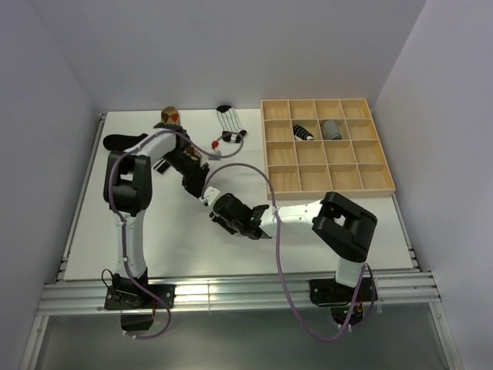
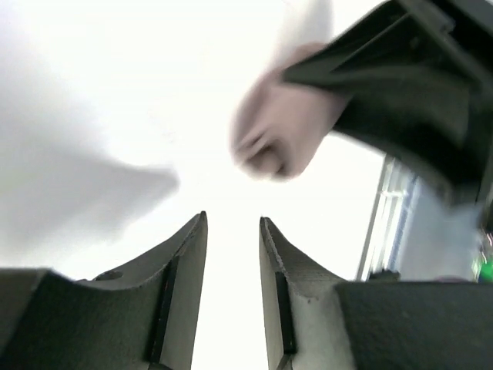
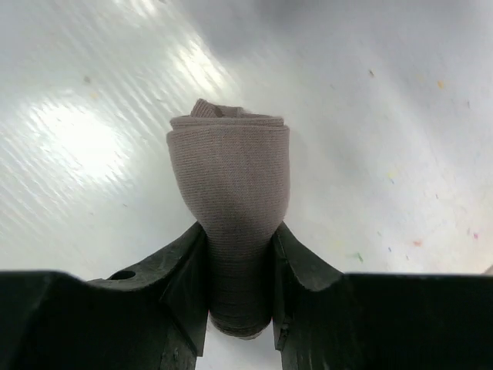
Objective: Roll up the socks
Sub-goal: Pick up the sock at the center of the board, then place the sock in the storage box.
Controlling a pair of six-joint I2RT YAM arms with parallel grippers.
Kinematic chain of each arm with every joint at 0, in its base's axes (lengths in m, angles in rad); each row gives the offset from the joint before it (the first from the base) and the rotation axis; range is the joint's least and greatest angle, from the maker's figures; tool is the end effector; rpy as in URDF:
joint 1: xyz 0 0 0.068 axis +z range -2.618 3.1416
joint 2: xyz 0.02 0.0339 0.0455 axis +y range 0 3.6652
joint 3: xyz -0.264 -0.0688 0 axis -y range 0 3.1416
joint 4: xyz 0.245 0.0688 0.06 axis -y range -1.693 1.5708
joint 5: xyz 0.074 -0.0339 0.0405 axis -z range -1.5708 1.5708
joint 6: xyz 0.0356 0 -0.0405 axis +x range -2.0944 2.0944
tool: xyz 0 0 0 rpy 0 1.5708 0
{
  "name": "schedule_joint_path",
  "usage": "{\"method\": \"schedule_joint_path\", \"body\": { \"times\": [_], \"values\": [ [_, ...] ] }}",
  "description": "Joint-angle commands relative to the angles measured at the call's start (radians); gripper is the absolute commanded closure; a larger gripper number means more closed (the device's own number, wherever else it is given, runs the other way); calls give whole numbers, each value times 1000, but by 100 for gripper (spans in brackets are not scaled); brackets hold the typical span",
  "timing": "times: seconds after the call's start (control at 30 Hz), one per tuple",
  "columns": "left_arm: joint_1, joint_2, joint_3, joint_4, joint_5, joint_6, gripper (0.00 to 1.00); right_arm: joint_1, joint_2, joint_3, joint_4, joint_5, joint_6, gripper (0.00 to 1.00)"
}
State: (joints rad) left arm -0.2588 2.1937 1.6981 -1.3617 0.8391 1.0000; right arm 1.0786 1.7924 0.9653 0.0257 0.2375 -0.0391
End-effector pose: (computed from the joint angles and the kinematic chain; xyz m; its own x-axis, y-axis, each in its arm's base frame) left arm 0.3707 -0.1255 0.1704 -0.5282 0.7214 -0.4479 0.7629 0.1715 -0.6234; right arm 0.1792 0.3165 0.1533 -0.3087 -0.6562 -0.6886 -0.7919 0.5783 -0.1961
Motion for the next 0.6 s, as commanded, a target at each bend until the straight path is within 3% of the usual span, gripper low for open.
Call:
{"method": "schedule_joint_path", "body": {
  "times": [0.0,0.17,0.33,0.57],
  "values": [
    [90,-84,107,-8,67,-67,63,-60,-82,-22,-52,-30,74,100],
    [223,-130,179,39,164,-219,64,-157,-149,36,-112,-87,139,100],
    [328,-221,138,113,236,-290,65,-307,-212,154,-197,-96,176,100],
    [351,-330,-1,225,245,-370,65,-498,-117,432,-352,152,143,100]
  ]
}}
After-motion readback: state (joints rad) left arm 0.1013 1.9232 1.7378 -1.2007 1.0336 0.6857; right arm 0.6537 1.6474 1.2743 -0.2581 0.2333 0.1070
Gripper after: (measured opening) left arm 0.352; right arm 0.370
